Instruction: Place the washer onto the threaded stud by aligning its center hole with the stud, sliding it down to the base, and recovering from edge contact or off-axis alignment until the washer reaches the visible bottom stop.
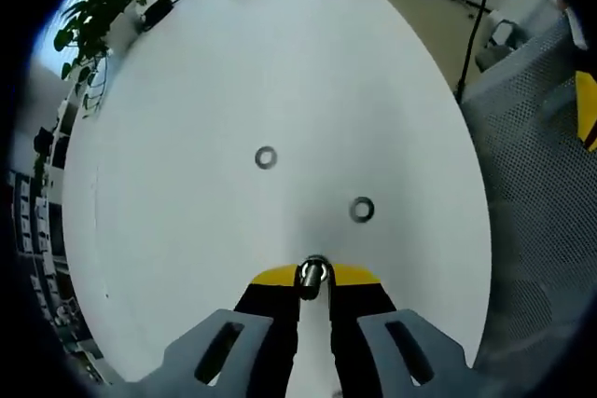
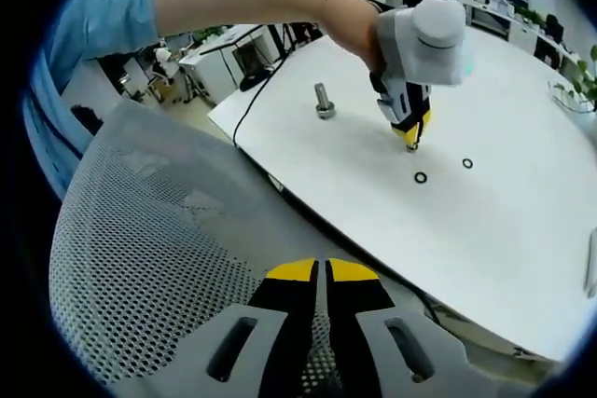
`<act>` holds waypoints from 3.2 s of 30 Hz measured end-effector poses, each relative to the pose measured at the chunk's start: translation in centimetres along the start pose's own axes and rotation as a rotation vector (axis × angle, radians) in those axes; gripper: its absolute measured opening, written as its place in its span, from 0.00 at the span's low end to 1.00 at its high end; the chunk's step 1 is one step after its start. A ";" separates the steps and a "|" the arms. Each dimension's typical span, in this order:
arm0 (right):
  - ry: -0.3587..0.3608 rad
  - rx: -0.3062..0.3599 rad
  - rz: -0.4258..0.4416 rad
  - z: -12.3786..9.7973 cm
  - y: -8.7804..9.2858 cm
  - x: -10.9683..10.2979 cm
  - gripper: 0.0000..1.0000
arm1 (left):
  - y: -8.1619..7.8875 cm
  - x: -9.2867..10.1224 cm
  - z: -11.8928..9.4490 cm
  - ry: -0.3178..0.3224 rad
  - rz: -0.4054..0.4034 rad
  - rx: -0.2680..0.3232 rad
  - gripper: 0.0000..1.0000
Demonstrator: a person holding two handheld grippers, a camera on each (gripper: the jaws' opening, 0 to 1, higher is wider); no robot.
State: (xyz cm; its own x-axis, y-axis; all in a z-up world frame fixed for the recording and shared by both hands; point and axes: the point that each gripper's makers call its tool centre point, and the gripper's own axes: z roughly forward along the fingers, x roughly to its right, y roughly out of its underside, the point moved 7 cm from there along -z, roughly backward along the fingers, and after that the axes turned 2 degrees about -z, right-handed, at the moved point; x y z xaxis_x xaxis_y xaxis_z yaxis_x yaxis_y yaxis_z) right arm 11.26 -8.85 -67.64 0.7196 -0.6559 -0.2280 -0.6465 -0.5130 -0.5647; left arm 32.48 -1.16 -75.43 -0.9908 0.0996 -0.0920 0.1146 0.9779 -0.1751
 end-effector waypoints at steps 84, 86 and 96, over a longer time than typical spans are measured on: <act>-0.045 0.033 -0.086 0.0 -0.4 -0.6 0.06 | -2.4 3.5 2.0 0.019 -0.271 0.117 0.18; -0.044 0.033 -0.085 0.0 -0.4 -0.6 0.06 | -2.3 3.6 1.9 0.023 -0.265 0.121 0.18; -0.048 0.025 -0.094 0.1 -0.4 -0.7 0.06 | -2.9 4.2 1.9 0.031 -0.153 0.100 0.11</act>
State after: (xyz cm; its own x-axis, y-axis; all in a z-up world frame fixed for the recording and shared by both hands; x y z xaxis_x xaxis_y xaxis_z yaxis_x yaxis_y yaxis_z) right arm 10.99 -8.16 -67.31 0.7886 -0.5779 -0.2102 -0.5693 -0.5568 -0.6049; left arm 28.15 -3.92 -77.18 -0.9988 -0.0417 -0.0272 -0.0323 0.9589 -0.2818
